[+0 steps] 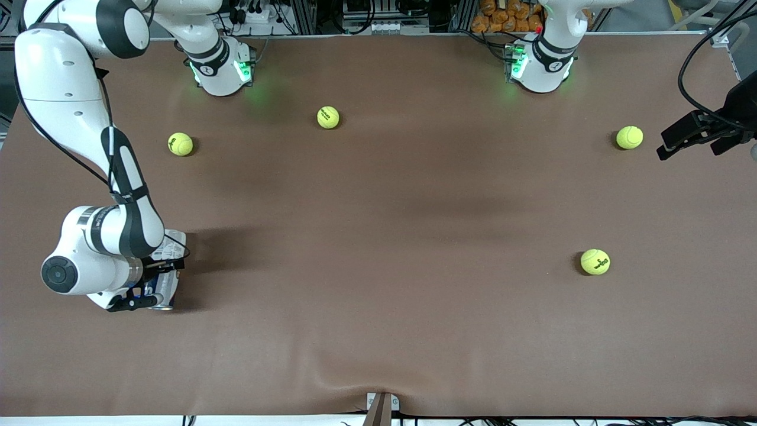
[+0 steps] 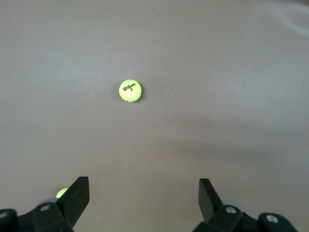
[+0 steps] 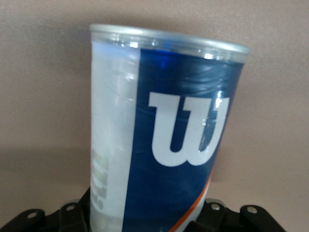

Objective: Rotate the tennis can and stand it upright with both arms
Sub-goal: 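Close the right gripper on the can and lift it, then carry the can to the table middle and lay it down sideways, then open the right gripper and withdraw while the left gripper reaches in, then move the left gripper toward the open end of the lying can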

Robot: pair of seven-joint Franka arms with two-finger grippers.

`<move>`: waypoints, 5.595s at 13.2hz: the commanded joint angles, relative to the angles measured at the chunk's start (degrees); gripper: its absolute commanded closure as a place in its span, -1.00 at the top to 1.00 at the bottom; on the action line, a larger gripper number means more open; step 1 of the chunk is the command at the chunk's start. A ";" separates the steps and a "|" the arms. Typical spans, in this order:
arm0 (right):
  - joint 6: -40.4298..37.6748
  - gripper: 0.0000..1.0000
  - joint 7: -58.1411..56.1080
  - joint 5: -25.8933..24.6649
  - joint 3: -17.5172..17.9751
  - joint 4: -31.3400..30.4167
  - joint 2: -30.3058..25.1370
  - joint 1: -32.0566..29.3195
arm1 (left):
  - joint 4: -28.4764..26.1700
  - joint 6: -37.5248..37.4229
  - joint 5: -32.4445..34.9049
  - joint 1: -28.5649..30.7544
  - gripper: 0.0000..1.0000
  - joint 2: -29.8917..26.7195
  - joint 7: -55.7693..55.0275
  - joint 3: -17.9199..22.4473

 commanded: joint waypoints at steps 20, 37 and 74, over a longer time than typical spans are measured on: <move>13.74 0.62 -25.69 -21.18 12.79 2.90 0.81 40.76 | 1.26 -1.03 0.65 0.49 1.00 0.65 0.60 -0.02; -1.63 1.00 -16.72 -11.37 13.05 3.51 -15.07 33.67 | 1.18 -1.03 0.91 0.67 1.00 3.20 0.78 0.24; -40.93 1.00 18.35 1.01 3.21 1.93 -45.85 0.08 | -35.10 8.53 -64.28 6.38 1.00 14.71 40.03 -5.72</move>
